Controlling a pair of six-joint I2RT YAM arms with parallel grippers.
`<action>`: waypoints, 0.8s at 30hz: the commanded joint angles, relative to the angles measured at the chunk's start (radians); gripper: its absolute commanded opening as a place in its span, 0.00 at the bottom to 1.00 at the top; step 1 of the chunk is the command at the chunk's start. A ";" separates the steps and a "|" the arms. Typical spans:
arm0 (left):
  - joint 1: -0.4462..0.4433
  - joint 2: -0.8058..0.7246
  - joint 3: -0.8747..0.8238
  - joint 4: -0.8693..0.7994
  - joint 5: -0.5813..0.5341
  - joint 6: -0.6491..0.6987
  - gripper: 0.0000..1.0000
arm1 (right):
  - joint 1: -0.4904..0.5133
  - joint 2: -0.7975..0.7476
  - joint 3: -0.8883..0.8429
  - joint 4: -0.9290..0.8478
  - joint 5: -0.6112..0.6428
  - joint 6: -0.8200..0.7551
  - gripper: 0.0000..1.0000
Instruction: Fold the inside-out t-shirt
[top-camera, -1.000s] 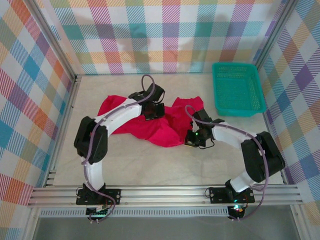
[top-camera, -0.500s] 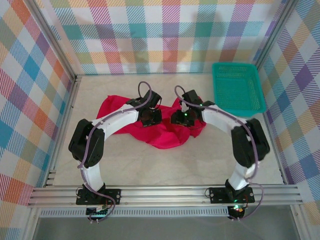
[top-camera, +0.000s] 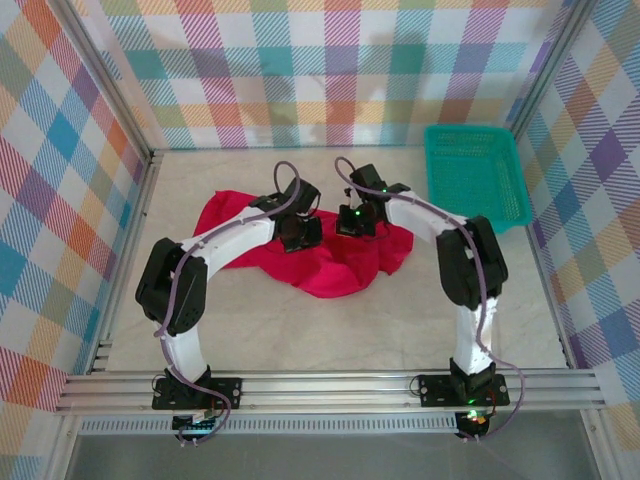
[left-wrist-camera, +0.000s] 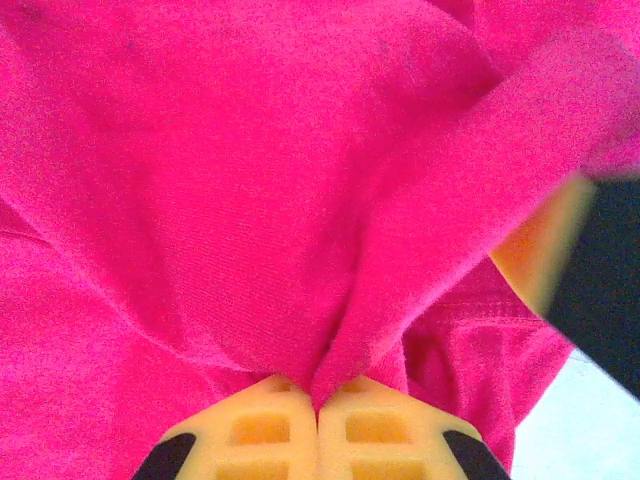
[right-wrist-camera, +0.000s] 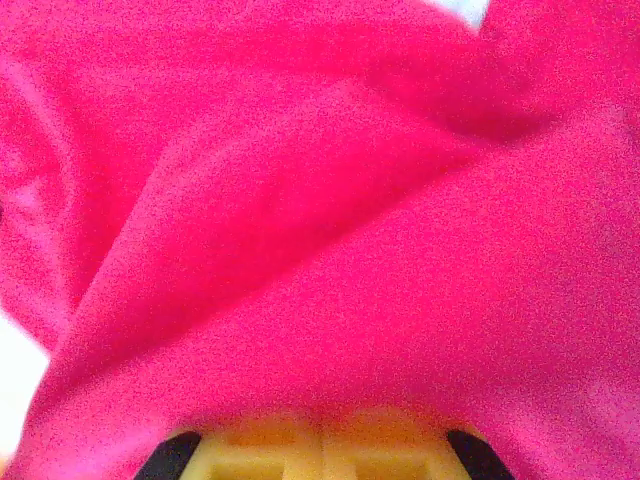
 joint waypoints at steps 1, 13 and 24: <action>0.058 -0.039 -0.013 0.042 0.091 0.000 0.00 | 0.003 -0.217 -0.075 -0.158 -0.056 -0.097 0.00; 0.079 -0.040 -0.085 0.169 0.225 -0.036 0.00 | -0.024 -0.392 -0.308 0.005 -0.047 -0.057 0.15; 0.079 -0.142 -0.161 0.161 0.223 -0.037 0.00 | 0.048 -0.037 -0.094 0.111 0.145 -0.074 0.61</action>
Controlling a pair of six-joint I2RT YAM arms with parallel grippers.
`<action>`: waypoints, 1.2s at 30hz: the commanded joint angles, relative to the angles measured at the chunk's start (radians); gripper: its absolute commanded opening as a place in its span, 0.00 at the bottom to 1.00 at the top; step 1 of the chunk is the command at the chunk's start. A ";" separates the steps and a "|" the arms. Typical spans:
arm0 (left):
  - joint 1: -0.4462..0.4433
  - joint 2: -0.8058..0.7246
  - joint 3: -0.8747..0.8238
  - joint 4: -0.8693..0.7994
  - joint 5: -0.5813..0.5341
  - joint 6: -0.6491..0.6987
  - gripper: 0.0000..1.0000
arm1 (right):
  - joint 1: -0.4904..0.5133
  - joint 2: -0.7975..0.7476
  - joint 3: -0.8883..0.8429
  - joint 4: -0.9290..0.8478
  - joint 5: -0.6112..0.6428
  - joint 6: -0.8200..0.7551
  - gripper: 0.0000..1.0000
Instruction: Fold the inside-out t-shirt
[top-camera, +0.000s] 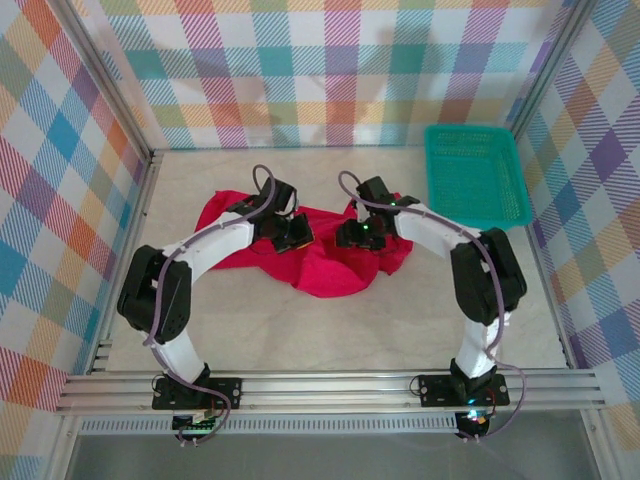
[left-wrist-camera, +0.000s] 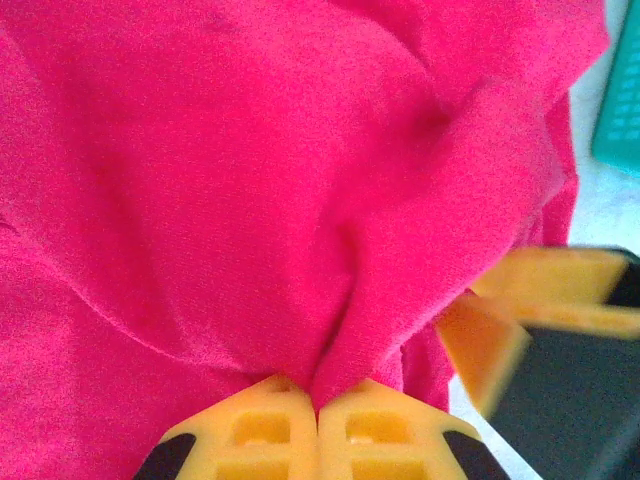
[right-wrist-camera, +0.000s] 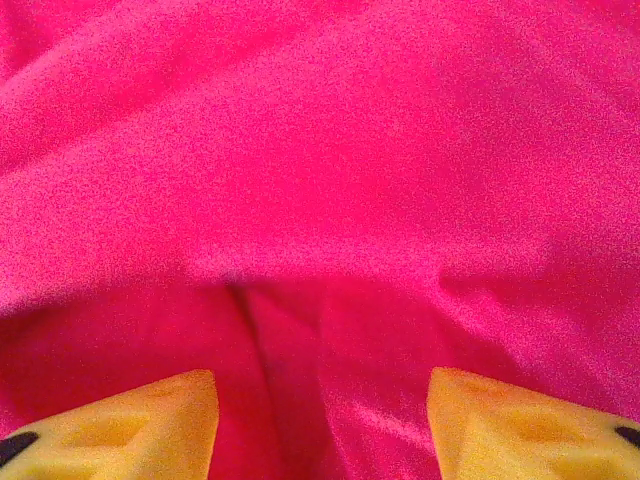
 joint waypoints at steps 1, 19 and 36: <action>-0.006 -0.041 -0.010 0.005 0.013 -0.007 0.00 | 0.032 0.068 0.065 0.071 0.080 -0.015 0.63; 0.052 -0.095 -0.043 0.039 0.093 -0.017 0.00 | 0.056 -0.017 0.157 -0.112 0.113 -0.058 0.00; 0.095 0.056 -0.005 0.121 0.146 -0.039 0.00 | -0.062 -0.400 -0.075 -0.018 -0.498 -0.010 0.00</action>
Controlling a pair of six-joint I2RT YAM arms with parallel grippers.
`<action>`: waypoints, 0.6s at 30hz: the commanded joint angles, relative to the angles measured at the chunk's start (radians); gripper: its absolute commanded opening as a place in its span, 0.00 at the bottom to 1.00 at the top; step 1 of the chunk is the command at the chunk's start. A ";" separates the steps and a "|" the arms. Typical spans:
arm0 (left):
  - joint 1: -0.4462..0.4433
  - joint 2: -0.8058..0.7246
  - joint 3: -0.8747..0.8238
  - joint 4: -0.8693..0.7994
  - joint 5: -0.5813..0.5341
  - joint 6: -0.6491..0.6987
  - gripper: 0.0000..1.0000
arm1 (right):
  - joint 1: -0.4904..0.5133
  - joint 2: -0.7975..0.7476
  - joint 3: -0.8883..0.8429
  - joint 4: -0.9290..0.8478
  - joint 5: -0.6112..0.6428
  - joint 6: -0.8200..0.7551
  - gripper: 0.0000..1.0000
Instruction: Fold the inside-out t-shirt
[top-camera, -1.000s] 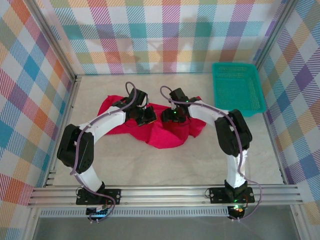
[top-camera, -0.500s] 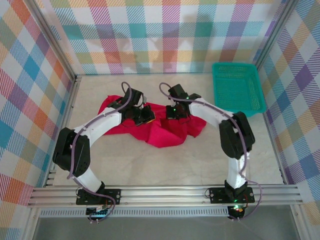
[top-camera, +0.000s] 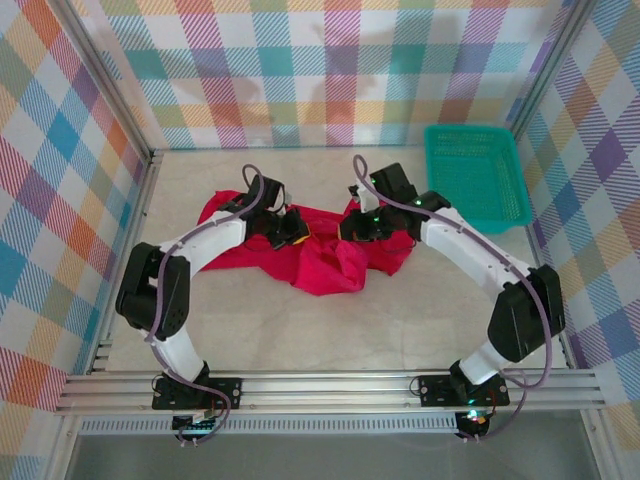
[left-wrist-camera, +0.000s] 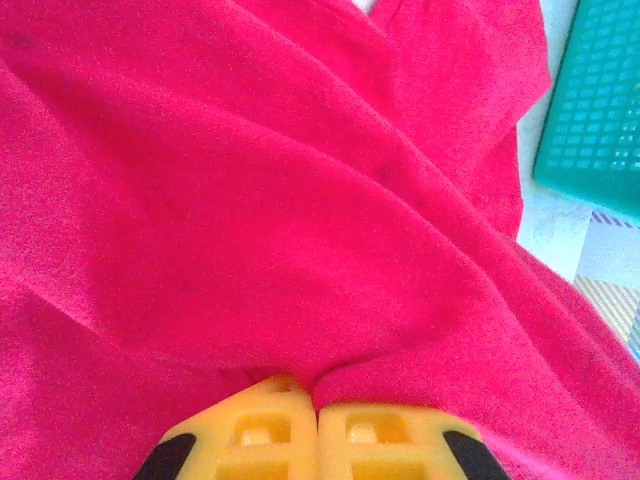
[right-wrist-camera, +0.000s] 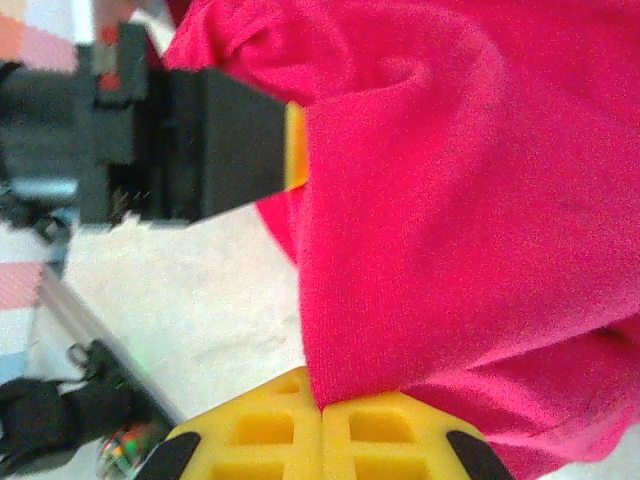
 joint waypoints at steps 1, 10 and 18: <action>0.008 0.034 0.016 0.038 0.023 -0.013 0.00 | -0.092 -0.111 -0.097 0.128 -0.274 0.054 0.00; -0.079 0.054 -0.076 0.246 0.107 -0.122 0.00 | -0.254 0.190 -0.170 0.189 0.021 0.024 0.00; -0.096 0.104 -0.049 0.281 0.123 -0.150 0.00 | -0.174 0.209 -0.046 0.050 0.259 0.041 0.28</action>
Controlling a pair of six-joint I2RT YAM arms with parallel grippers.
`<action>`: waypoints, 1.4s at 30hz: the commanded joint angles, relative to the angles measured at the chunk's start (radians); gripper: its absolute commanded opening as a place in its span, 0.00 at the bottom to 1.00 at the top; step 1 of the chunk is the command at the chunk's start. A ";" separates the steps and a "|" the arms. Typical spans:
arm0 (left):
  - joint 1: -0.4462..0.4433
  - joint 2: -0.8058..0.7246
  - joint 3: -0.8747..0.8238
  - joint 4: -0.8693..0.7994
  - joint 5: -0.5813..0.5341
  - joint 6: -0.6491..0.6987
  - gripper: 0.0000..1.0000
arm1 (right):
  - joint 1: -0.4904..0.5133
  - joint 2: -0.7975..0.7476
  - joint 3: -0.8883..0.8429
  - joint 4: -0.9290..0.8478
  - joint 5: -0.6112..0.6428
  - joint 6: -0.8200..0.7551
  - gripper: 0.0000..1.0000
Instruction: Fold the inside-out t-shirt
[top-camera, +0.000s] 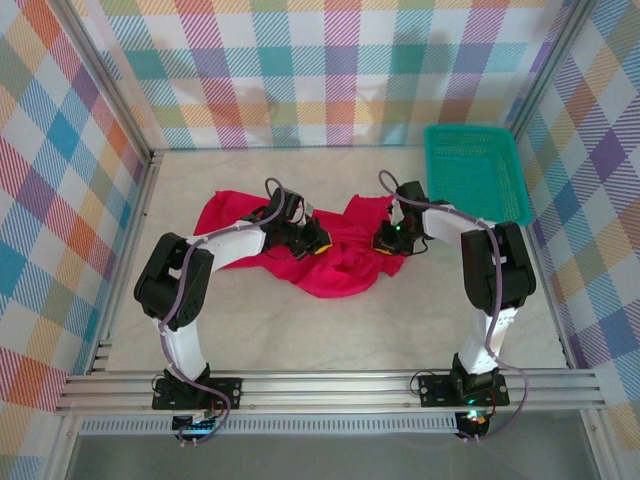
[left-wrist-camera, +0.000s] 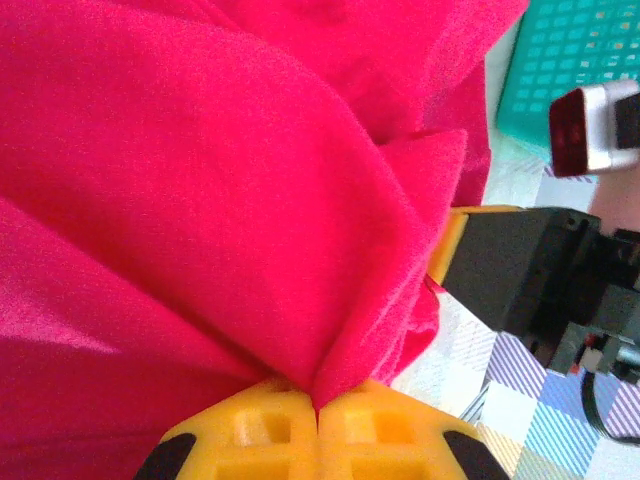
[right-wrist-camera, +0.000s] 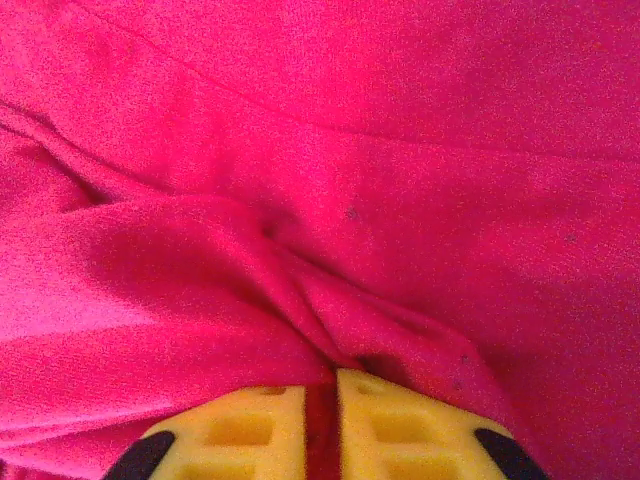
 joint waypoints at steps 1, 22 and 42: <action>-0.001 0.003 0.017 0.022 0.018 -0.013 0.00 | 0.072 -0.139 0.062 -0.092 0.148 -0.006 0.32; 0.036 -0.045 0.011 -0.029 -0.009 0.011 0.00 | 0.224 -0.098 0.011 0.072 0.024 0.171 0.37; 0.114 -0.073 0.022 -0.081 -0.021 0.041 0.00 | 0.231 -0.236 0.183 -0.097 0.062 0.080 0.00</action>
